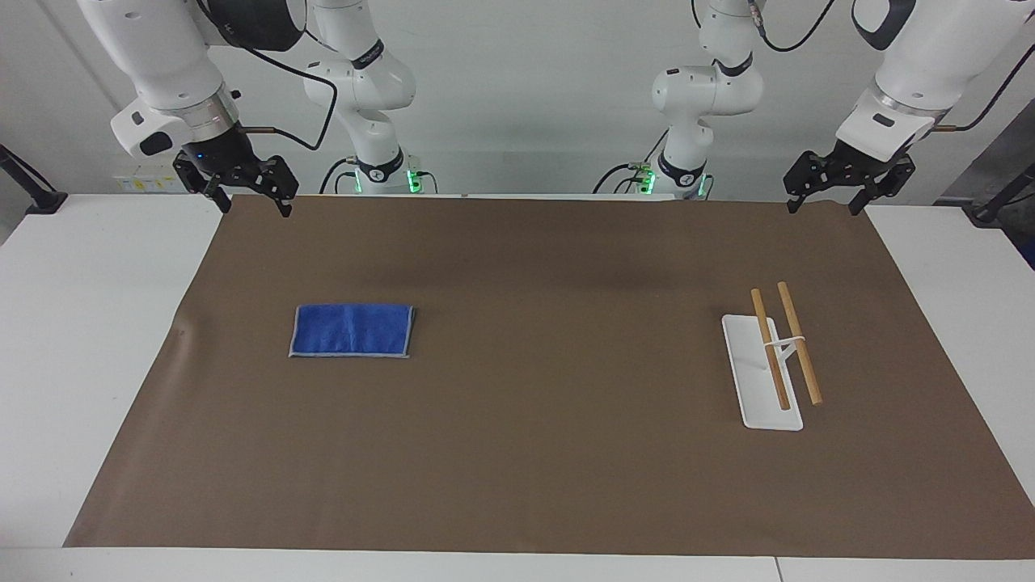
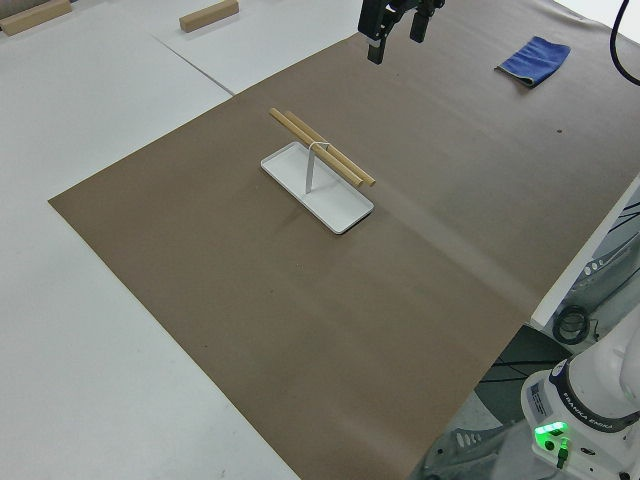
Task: Right arm passes towel to left arm to hang
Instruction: 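Move the right gripper down onto the blue towel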
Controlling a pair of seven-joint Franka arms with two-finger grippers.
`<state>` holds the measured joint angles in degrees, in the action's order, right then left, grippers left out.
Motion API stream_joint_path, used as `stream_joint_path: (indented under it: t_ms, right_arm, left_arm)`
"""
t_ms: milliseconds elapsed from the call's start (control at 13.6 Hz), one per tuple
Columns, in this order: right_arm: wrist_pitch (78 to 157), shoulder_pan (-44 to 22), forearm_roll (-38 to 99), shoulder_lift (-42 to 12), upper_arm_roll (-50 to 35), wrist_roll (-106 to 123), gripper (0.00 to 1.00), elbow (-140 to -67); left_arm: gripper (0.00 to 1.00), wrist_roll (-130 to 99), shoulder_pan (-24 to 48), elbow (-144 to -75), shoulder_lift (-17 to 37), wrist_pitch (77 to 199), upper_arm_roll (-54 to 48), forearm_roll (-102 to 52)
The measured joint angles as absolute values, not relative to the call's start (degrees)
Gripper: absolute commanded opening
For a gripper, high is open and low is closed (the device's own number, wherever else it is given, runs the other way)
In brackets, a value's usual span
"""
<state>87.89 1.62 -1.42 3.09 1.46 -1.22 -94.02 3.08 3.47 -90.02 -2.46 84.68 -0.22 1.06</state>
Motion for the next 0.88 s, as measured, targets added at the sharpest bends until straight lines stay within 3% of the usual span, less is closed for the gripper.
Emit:
stream_joint_path:
  t_ms: [589,884]
  right_arm:
    - [96.04,0.83,-1.38,6.23,1.37,-1.22,1.0,-104.06]
    - [104.94,-0.01,-1.38,6.39,1.35,-1.18,1.0,-111.62]
  left_arm:
    - [1.0,3.08,3.47,-90.02,-2.46,84.68,-0.22,1.06]
    - [1.0,3.08,3.47,-90.02,-2.46,84.68,-0.22,1.06]
